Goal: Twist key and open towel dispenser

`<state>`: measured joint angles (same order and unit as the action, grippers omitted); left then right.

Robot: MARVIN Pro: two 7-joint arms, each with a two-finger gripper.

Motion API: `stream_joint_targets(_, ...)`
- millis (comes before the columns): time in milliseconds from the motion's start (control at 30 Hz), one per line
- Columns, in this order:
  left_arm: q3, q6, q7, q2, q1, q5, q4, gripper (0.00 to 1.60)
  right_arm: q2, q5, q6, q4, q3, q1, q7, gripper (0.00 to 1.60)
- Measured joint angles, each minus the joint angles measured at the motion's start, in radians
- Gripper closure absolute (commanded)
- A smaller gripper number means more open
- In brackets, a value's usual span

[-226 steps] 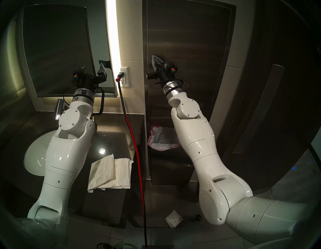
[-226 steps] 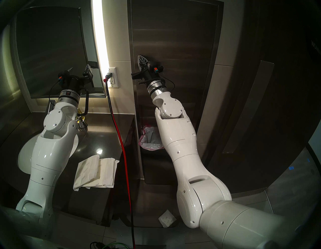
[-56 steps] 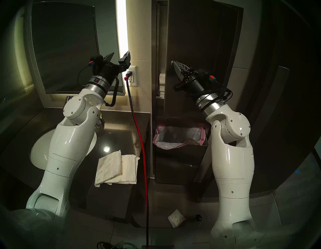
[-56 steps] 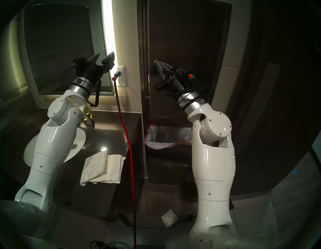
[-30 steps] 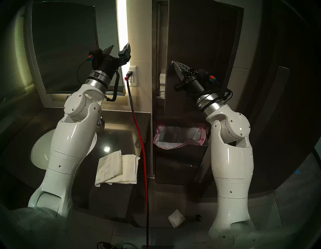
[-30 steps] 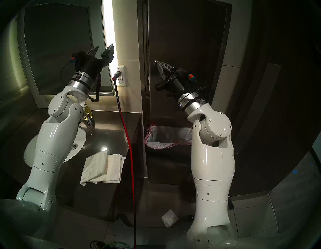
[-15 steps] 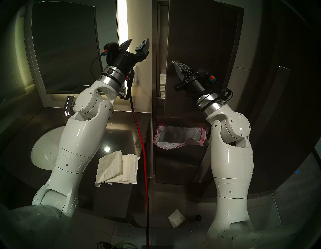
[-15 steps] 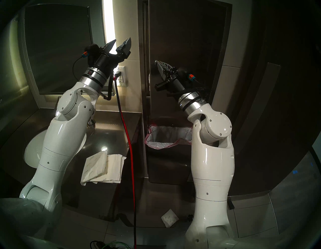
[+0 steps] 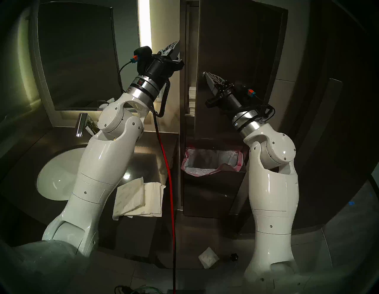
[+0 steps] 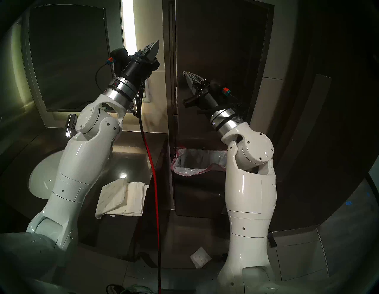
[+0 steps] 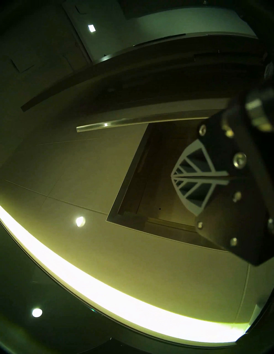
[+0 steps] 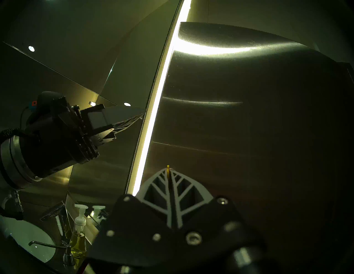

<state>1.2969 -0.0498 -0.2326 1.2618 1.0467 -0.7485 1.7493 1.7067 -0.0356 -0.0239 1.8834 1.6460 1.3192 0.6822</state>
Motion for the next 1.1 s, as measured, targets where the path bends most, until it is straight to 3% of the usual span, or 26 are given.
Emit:
stream_joint_targets(467, -0.074, 0.041, -0.053, 0.023, -0.031, -0.020, -0.051, 1.60, 0.001, 0.002, 0.000, 0.000, 0.003, -0.001, 0.003, 1.60)
stream_joint_targets(1100, -0.095, 0.039, -0.075, 0.047, -0.081, -0.036, -0.124, 1.60, 0.000, -0.002, 0.000, 0.001, 0.010, 0.000, 0.009, 1.60)
